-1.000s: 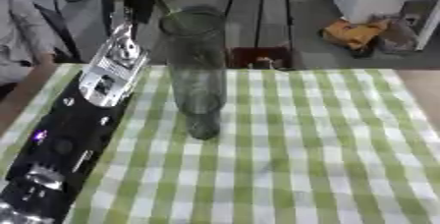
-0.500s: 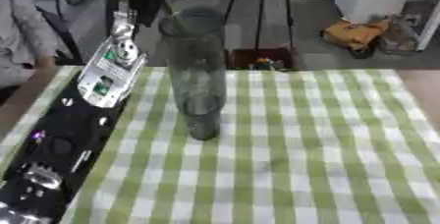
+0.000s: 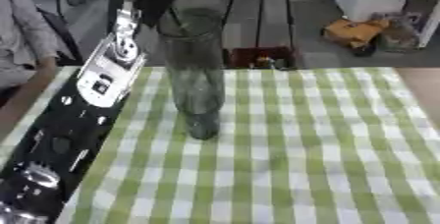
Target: Arrange flowers into the vase.
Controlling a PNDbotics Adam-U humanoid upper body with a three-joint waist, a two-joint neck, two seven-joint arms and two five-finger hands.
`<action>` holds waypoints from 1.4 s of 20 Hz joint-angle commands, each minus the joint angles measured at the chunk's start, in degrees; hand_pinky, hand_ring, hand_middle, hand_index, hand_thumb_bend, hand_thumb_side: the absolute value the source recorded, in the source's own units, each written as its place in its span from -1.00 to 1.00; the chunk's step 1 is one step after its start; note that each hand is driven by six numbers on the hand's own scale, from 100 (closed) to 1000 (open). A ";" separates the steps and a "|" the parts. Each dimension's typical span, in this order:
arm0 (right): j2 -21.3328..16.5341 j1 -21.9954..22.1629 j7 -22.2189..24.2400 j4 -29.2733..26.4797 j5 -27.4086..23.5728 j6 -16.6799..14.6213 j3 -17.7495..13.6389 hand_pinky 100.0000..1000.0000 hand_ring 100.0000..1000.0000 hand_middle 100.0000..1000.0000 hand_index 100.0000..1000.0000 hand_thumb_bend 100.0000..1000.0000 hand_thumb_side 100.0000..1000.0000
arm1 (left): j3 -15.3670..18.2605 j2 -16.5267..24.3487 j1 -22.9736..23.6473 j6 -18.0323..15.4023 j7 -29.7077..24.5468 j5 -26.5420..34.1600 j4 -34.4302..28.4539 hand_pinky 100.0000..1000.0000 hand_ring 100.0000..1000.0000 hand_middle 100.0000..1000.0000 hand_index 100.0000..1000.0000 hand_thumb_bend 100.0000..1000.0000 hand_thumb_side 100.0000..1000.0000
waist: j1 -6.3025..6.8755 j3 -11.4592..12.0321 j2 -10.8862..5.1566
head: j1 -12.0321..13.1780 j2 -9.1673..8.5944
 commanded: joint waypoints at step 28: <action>-0.78 0.95 -1.76 -2.63 0.90 1.46 -0.51 0.23 0.26 0.03 0.58 -1.00 1.00 | -1.56 3.36 0.09 5.55 -14.61 -4.41 -2.66 -0.90 0.04 0.03 0.12 -1.00 0.08 | 0.62 0.96 -3.86 | -0.73 1.08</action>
